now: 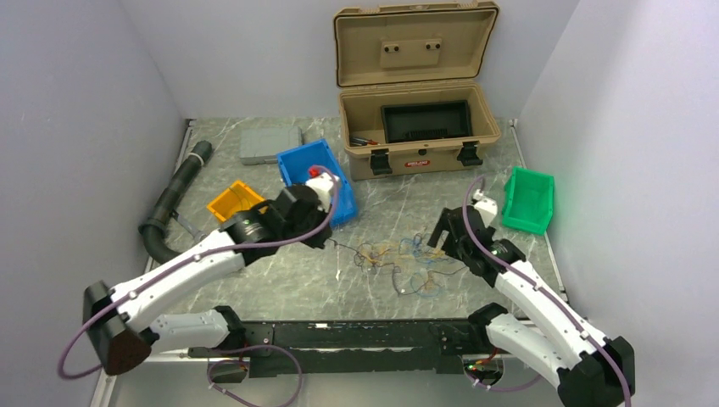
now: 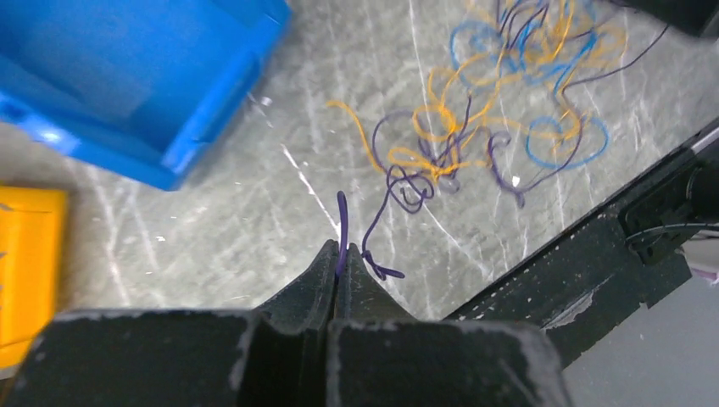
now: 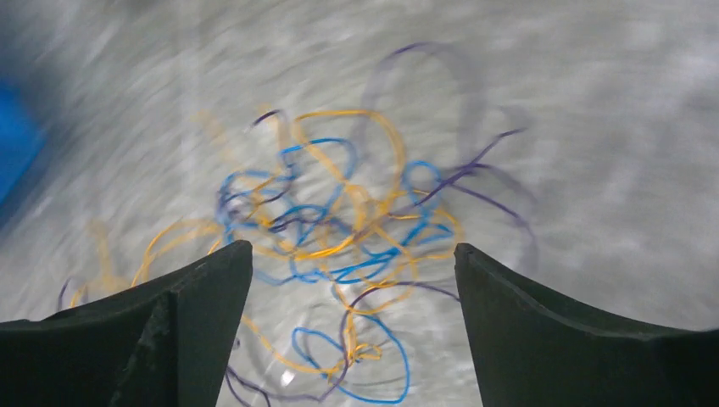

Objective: Untangle the cables
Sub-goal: Untie the cable.

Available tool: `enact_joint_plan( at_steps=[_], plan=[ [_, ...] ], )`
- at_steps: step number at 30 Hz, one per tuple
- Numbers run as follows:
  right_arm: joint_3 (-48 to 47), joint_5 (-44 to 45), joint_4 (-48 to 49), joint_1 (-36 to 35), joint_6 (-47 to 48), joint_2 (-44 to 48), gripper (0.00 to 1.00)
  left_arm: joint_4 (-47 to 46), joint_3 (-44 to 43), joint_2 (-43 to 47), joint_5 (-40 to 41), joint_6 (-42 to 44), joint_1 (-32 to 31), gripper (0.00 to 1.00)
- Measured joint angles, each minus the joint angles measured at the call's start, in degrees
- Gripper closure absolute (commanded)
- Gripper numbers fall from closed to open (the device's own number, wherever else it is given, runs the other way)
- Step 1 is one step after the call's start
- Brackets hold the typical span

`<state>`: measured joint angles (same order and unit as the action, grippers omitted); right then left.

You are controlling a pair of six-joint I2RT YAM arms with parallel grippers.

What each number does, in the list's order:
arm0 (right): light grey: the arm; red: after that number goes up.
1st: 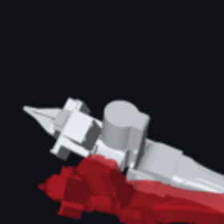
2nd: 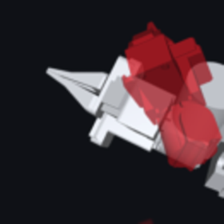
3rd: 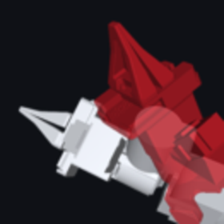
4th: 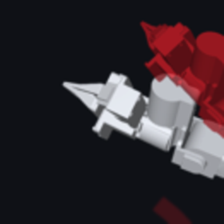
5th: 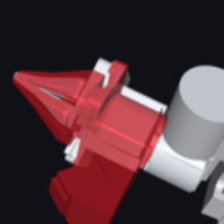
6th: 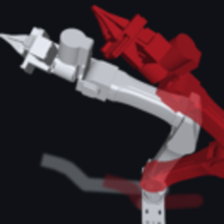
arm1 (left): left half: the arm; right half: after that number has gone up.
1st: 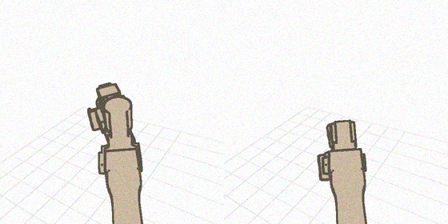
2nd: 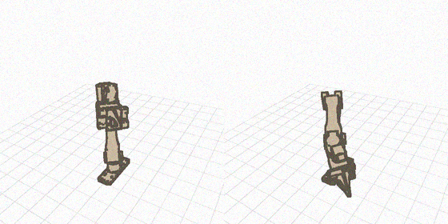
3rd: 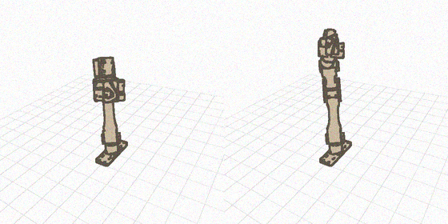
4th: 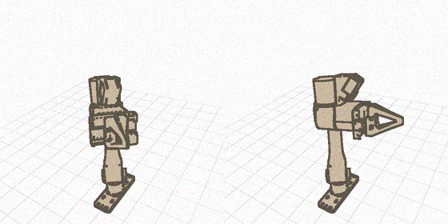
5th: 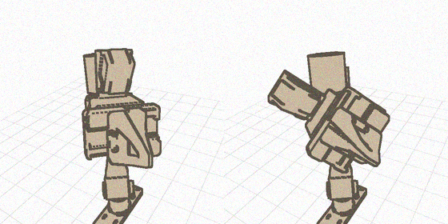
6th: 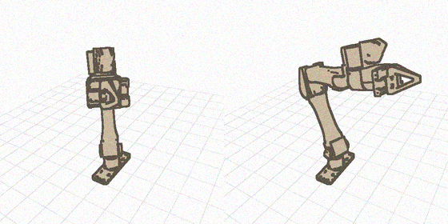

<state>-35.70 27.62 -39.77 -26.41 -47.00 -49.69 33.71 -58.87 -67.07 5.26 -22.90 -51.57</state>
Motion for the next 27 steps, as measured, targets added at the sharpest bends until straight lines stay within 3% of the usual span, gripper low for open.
enact_joint_plan(
  at_steps=[4, 8, 15, 20, 22, 23, 27],
  plan=[
    [4.6, -21.0, 12.4, -0.1, 10.1, 3.6, 0.07, 1.3, 0.0, 6.3, -1.2, 1.7, 3.2, 1.0],
    [4.7, -34.1, 20.7, -2.5, 15.7, -0.1, 0.06, 3.3, -3.2, 7.2, -2.7, 3.1, 3.1, 1.0],
    [1.4, -35.9, 25.4, -19.4, 22.2, -10.8, 0.04, 5.2, -5.9, 7.0, -4.2, 4.6, 3.2, 1.0],
    [0.7, -33.0, 30.4, -24.2, 23.5, -18.3, 0.08, 6.2, -8.5, 6.5, -4.6, 5.1, 3.2, 1.0],
    [0.7, -32.2, 33.4, -24.8, 23.1, -21.7, 0.16, 6.6, -9.9, 6.5, -4.8, 5.2, 3.2, 1.0],
    [0.9, -31.8, 35.1, -24.9, 22.7, -23.6, 0.25, 6.8, -10.8, 6.5, -4.9, 5.3, 3.2, 1.0],
    [1.7, -26.4, 38.9, -25.4, 19.2, -29.5, 0.74, 7.7, -13.7, 7.4, -5.0, 5.3, 4.2, 1.0]
  ],
)
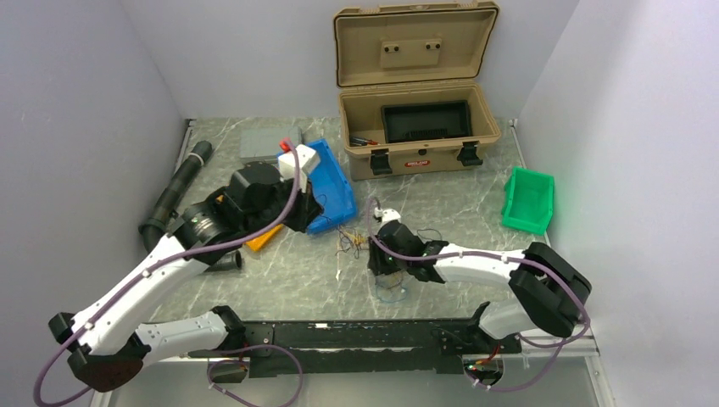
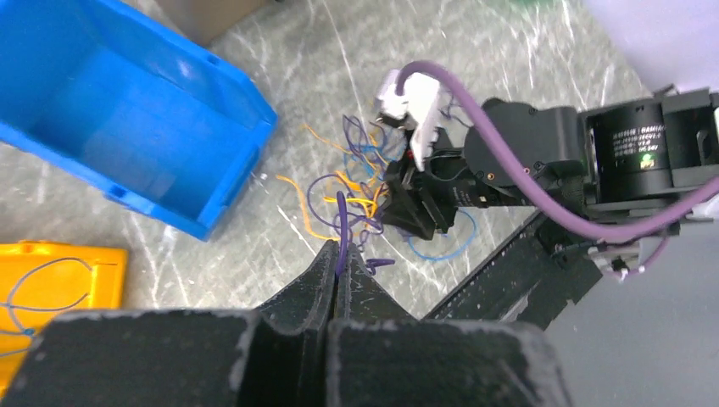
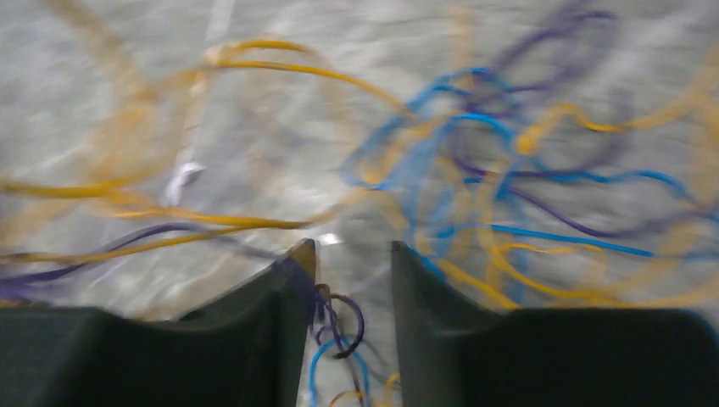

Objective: Untangle the cables
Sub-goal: Untie the cable.

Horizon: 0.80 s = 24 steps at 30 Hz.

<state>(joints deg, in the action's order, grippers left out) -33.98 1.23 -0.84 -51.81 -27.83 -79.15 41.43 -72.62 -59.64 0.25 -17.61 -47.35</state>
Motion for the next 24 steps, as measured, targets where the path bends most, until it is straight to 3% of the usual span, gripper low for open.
enact_joint_plan(
  at_steps=[4, 9, 15, 19, 20, 22, 23, 24],
  plan=[
    [1.9, 10.5, -3.6, 3.6, -9.0, 1.2, 1.0, 3.2, -2.7, 3.3, 3.1, -0.1, 2.8, 1.0],
    [7.4, 21.4, -11.5, 15.1, -19.8, 17.6, 1.0, 7.6, -4.6, 10.0, 14.4, -0.3, 6.4, 1.0],
    [9.6, 31.5, -22.5, 22.5, -27.8, 34.9, 0.98, 10.8, -4.5, 16.7, 27.8, -2.4, 8.3, 1.0],
    [9.6, 30.9, -24.1, 23.5, -25.0, 38.0, 0.86, 8.9, -2.7, 19.5, 28.5, -2.5, 8.4, 1.0],
    [9.6, 29.9, -23.7, 23.5, -23.8, 38.0, 0.75, 8.3, -1.9, 20.1, 27.5, -2.4, 8.4, 1.0],
    [9.1, 27.7, -23.5, 23.5, -21.2, 37.2, 0.34, 8.0, -1.5, 20.2, 26.1, -2.3, 8.4, 1.0],
    [8.7, 26.5, -23.4, 23.5, -19.8, 36.7, 0.22, 7.7, -1.5, 20.0, 25.5, -2.1, 8.4, 1.0],
    [8.2, 25.3, -23.2, 23.5, -18.1, 36.2, 0.17, 7.6, -1.6, 19.7, 24.8, -1.9, 8.4, 1.0]
  ],
)
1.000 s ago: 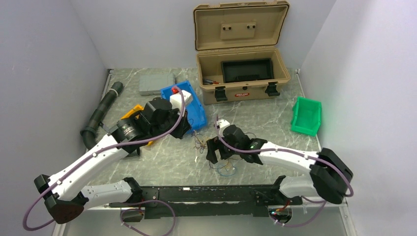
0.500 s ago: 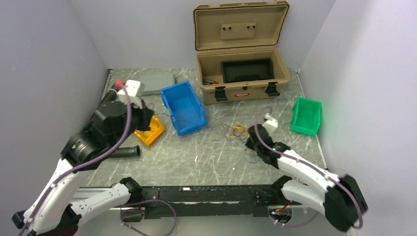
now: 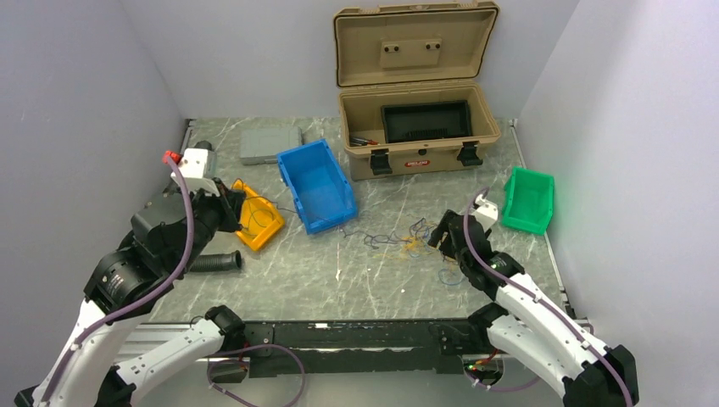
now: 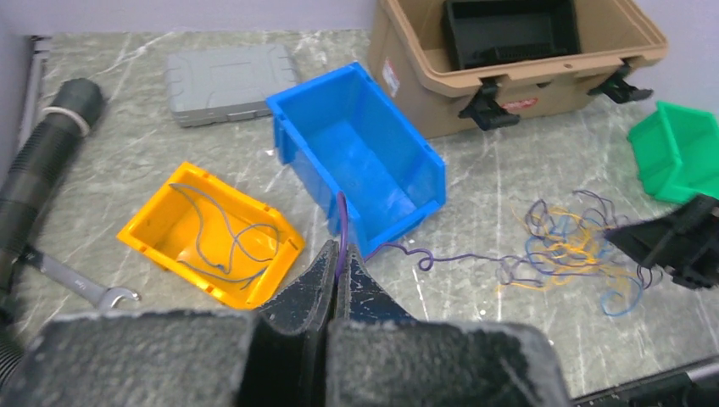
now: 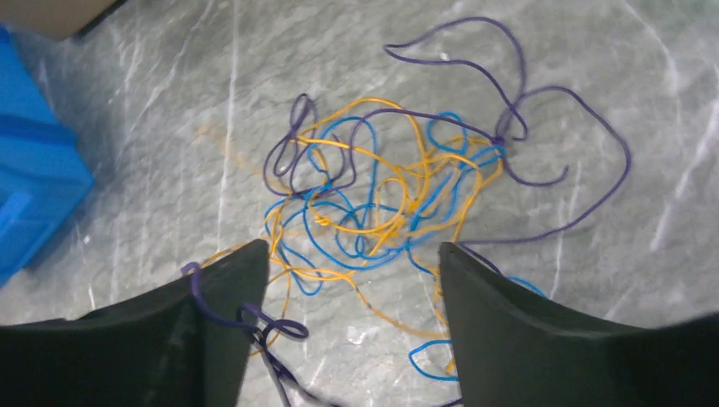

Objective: Untangle the cables
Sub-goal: Untie the cable.

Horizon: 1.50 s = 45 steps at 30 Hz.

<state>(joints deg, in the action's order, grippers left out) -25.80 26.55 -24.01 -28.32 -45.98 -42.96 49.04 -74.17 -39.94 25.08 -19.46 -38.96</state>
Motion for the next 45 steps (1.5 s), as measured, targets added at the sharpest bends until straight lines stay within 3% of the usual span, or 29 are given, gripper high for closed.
enact_joint_plan(
  at_steps=[8, 12, 27, 36, 39, 41, 44, 45],
  plan=[
    [-2.0, -18.6, 7.8, -1.0, 16.5, -0.3, 0.09, -5.2, -0.1, -0.7, -14.7, 2.3, 0.0, 1.0],
    [-4.7, -23.5, 11.5, -7.8, 21.1, -5.7, 0.08, -6.0, 0.0, -0.8, -18.0, 2.5, 0.0, 1.0],
    [-7.8, -31.6, 20.5, -17.6, 37.2, -18.7, 0.08, -3.9, 0.0, 0.7, -12.6, 2.9, 0.0, 1.0],
    [-4.7, -34.9, 30.3, -18.4, 39.6, -25.5, 0.13, -3.1, -1.1, 1.5, -9.3, 4.2, 0.0, 1.0],
    [-3.8, -34.0, 32.3, -18.4, 39.5, -27.7, 0.22, -2.4, -1.7, 1.5, -8.2, 4.8, 0.0, 1.0],
    [-3.0, -32.8, 33.6, -18.4, 39.4, -28.3, 0.34, -1.5, -2.2, 1.5, -7.1, 5.1, 0.0, 1.0],
    [-1.7, -30.8, 35.1, -18.4, 38.8, -28.3, 0.71, 0.2, -3.5, 1.5, -4.5, 5.4, 0.0, 1.0],
    [-1.2, -29.6, 35.4, -18.4, 38.1, -28.3, 0.88, 0.8, -4.1, 1.5, -3.2, 5.5, 0.0, 1.0]
  ],
)
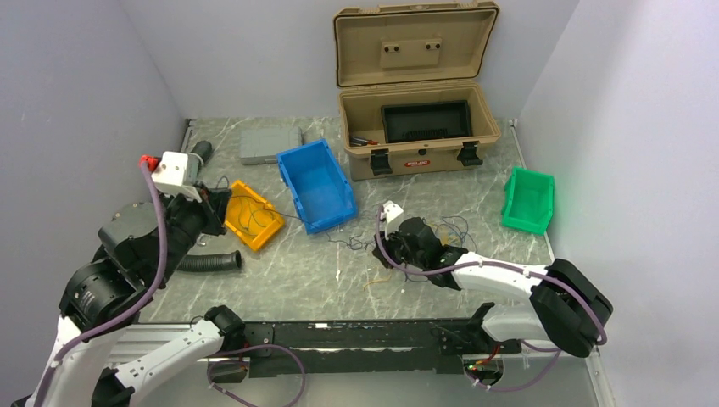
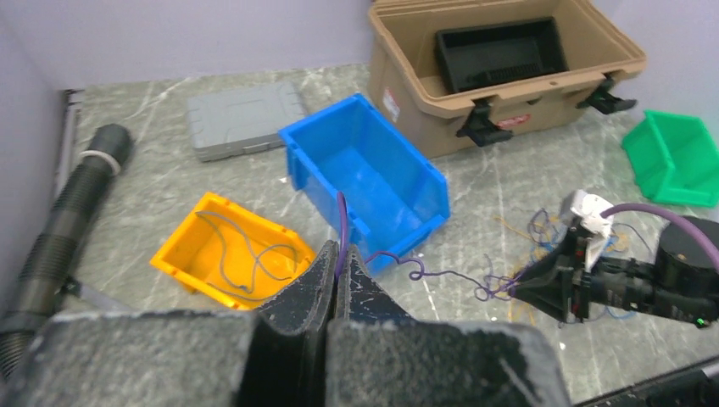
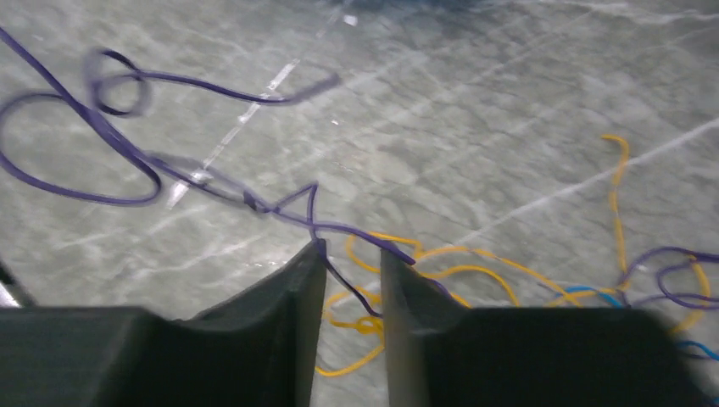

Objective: Untangle the cables
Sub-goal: Untie the cable.

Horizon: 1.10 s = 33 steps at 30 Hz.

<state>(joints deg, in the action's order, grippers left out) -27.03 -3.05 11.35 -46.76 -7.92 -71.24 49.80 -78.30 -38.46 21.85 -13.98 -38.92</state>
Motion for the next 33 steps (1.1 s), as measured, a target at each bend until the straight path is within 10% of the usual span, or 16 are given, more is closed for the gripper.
enact_joint_plan(
  at_steps=[1, 16, 23, 33],
  plan=[
    [0.4, 1.3, 0.1, 0.0, -0.3, 0.1, 1.0, 0.5, -0.5, 0.0, 1.0, 0.0, 0.0, 1.0],
    [4.0, 28.2, -15.4, 17.4, -26.3, 18.1, 1.0, 8.2, -3.4, 1.3, 23.1, -1.8, 0.0, 1.0],
    [3.8, 17.1, -16.6, 18.5, -23.2, 18.2, 0.25, 1.3, 0.4, 4.4, 8.7, 0.8, 0.0, 1.0],
    [-1.0, -1.3, -15.3, 18.5, -13.2, 23.7, 0.12, -0.6, -5.3, -3.7, -8.2, 2.8, 0.0, 1.0]
  ],
)
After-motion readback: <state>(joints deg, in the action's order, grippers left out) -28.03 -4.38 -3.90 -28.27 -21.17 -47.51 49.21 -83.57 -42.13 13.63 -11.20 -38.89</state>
